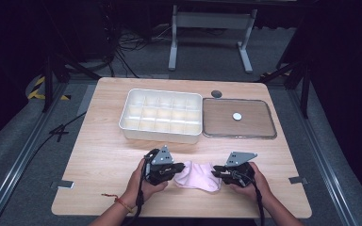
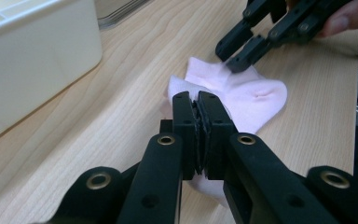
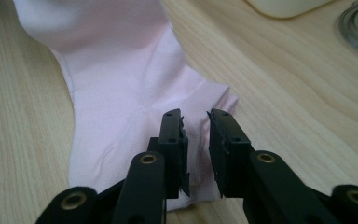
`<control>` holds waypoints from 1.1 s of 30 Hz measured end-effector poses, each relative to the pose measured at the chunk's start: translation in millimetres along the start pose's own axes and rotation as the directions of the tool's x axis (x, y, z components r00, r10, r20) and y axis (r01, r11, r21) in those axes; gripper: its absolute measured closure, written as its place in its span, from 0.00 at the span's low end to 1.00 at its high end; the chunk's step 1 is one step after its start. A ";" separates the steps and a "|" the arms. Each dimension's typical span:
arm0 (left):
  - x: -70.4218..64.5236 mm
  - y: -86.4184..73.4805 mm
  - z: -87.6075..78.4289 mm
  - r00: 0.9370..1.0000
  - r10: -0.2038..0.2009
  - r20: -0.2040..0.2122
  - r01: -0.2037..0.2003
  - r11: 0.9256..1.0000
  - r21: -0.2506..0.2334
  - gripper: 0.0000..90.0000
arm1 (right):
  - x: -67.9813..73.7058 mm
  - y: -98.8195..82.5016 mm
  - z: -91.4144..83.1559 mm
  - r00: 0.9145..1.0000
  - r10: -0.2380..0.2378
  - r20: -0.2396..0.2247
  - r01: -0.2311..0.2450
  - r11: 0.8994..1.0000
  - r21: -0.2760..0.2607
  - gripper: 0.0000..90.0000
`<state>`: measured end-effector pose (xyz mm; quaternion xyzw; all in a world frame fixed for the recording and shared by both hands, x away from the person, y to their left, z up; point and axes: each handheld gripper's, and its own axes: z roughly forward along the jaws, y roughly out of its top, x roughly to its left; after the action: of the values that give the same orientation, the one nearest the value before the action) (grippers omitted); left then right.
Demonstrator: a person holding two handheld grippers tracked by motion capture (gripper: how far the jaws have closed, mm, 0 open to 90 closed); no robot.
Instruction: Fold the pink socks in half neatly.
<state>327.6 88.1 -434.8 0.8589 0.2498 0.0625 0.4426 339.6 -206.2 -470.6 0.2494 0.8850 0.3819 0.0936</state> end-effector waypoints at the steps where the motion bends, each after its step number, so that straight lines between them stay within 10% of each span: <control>1: -1.1 2.9 1.6 1.000 0.009 0.003 -0.009 1.000 0.001 0.96 | -1.2 -1.5 2.1 1.000 0.014 -0.020 -0.014 1.000 0.000 0.83; 33: -9.7 19.6 24.8 0.997 0.067 0.027 -0.068 0.997 0.031 0.96 | -7.5 2.2 3.5 0.998 0.046 -0.038 -0.046 0.999 0.002 0.81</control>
<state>334.7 55.8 -433.0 0.8745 0.2160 0.0624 0.4298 348.1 -206.6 -471.6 0.2622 0.8809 0.3882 0.0676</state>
